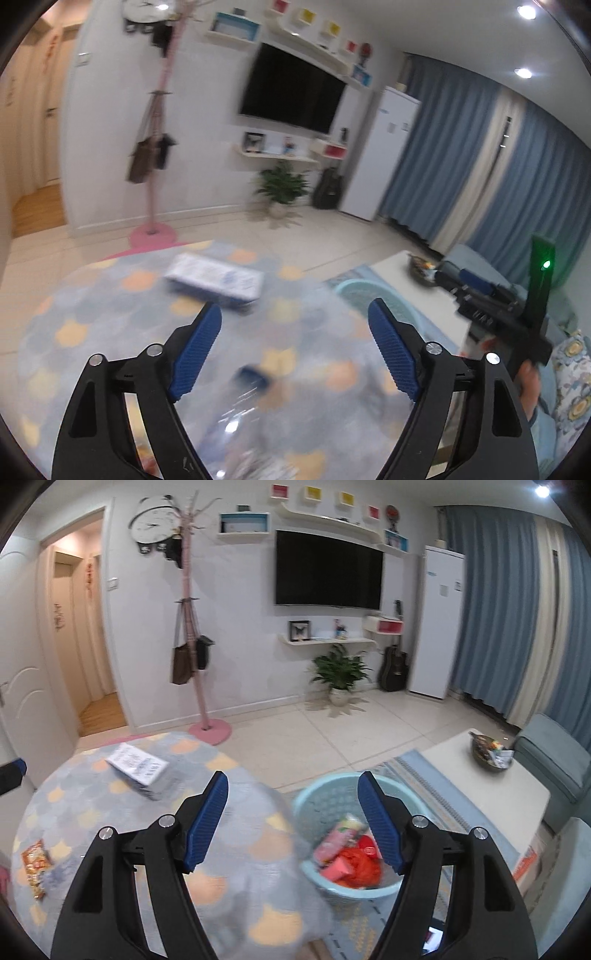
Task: Collect trash
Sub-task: 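Return to the table and grasp the clear plastic bottle with the left tool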
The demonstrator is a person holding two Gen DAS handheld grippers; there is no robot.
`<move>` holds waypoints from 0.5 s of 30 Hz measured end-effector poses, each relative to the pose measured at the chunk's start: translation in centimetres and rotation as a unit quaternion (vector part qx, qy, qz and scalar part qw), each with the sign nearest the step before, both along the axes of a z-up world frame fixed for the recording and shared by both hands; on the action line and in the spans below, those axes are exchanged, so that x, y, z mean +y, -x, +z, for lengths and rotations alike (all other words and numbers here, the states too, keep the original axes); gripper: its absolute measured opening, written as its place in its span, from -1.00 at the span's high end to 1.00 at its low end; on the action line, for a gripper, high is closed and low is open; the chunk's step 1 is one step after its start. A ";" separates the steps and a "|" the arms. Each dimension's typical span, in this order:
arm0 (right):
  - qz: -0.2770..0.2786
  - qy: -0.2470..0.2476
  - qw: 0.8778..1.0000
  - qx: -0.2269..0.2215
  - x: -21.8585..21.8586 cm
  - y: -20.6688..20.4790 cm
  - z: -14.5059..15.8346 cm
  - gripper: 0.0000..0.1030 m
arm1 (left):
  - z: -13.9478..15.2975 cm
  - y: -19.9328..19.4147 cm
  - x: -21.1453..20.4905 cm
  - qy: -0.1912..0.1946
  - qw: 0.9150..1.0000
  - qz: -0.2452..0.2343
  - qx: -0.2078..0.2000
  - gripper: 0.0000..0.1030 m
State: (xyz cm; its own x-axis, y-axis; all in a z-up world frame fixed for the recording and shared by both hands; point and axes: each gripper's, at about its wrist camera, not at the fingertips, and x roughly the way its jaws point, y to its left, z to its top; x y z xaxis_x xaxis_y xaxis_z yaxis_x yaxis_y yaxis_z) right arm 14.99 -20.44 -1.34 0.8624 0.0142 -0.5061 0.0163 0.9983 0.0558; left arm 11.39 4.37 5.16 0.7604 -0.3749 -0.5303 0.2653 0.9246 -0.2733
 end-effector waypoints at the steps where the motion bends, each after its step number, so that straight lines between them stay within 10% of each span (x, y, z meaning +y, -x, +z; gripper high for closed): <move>1: 0.007 -0.001 1.000 -0.002 0.6 0.1 0.0 -0.34 | -0.3 0.5 1.1 -0.002 1.000 0.009 0.004 -0.59; 15: 0.151 -0.007 0.988 0.020 10.3 -1.5 -1.8 -0.37 | -9.8 1.7 4.0 -0.057 0.989 0.003 0.136 -0.64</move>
